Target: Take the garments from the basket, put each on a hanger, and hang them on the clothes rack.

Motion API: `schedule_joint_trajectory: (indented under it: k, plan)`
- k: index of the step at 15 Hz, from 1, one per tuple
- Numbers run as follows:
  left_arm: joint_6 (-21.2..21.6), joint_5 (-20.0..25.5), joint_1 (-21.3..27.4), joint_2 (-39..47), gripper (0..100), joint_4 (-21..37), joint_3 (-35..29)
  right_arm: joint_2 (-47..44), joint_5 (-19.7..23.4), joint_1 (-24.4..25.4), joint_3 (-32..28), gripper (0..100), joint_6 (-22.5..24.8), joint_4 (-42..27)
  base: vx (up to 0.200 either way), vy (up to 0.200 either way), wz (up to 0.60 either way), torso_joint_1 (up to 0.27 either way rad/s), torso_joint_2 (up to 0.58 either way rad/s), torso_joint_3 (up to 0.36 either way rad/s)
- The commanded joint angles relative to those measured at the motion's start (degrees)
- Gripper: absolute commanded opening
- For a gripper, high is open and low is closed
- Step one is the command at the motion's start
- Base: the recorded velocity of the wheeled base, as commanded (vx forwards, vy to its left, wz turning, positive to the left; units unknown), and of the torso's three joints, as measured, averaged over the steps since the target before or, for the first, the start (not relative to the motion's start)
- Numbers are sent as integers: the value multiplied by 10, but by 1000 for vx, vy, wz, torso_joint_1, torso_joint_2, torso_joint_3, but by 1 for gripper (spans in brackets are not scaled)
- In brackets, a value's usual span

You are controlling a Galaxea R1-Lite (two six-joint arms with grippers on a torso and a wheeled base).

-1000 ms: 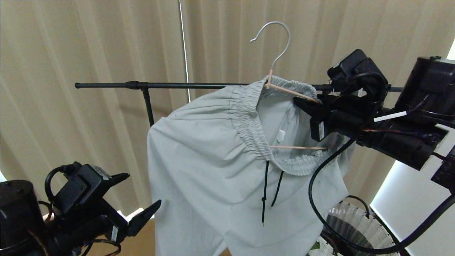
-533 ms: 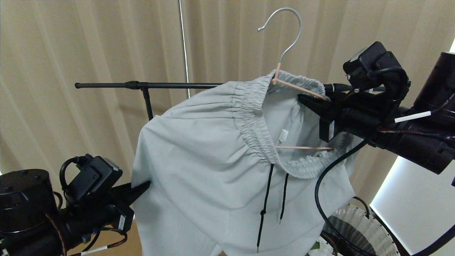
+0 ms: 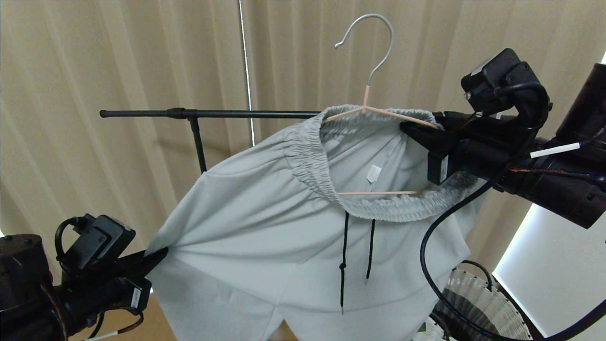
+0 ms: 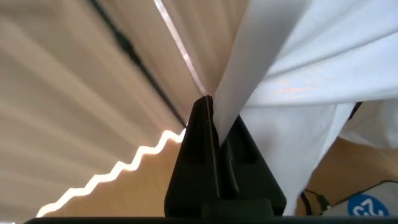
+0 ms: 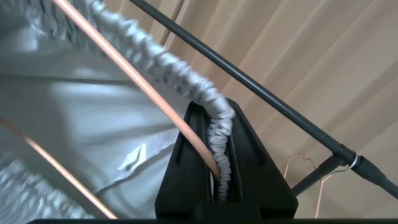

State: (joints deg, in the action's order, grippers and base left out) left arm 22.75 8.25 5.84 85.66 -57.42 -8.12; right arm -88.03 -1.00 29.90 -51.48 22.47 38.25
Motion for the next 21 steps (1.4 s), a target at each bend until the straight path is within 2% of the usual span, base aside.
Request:
schedule_joint_trajectory:
  k: [1,3,6,7,11,12,15,18,21]
  plan:
    - [15,-1,-25,9,0,0,-1,1,-1,-1,-1,0,1,1,0,0,0,0,0,0]
    - [31,-2,-33,6,0,-1,1,1,-1,-1,-1,0,1,0,0,0,0,0,0,0]
    - [31,-1,-31,-1,0,-1,-2,1,-1,-1,-1,0,1,0,0,0,0,0,0,0]
    - [30,-1,-29,-8,100,0,-1,0,-1,-1,0,0,1,-1,0,0,0,0,0,0]
    - [10,0,6,-33,100,0,0,0,-1,-5,0,0,2,-5,0,0,0,0,0,0]
    - [-8,0,23,-58,100,1,-5,-1,-1,-16,-1,0,2,-5,0,0,0,0,0,0]
    - [-14,0,47,-115,100,2,-6,-5,-6,-25,-1,0,3,-10,0,0,0,0,0,0]
    - [-17,1,47,-154,100,3,-25,-3,-44,-27,-3,0,4,-37,0,0,0,0,0,0]
    - [-58,0,59,-175,100,3,-45,9,-70,-27,-2,0,4,-87,0,0,0,0,0,0]
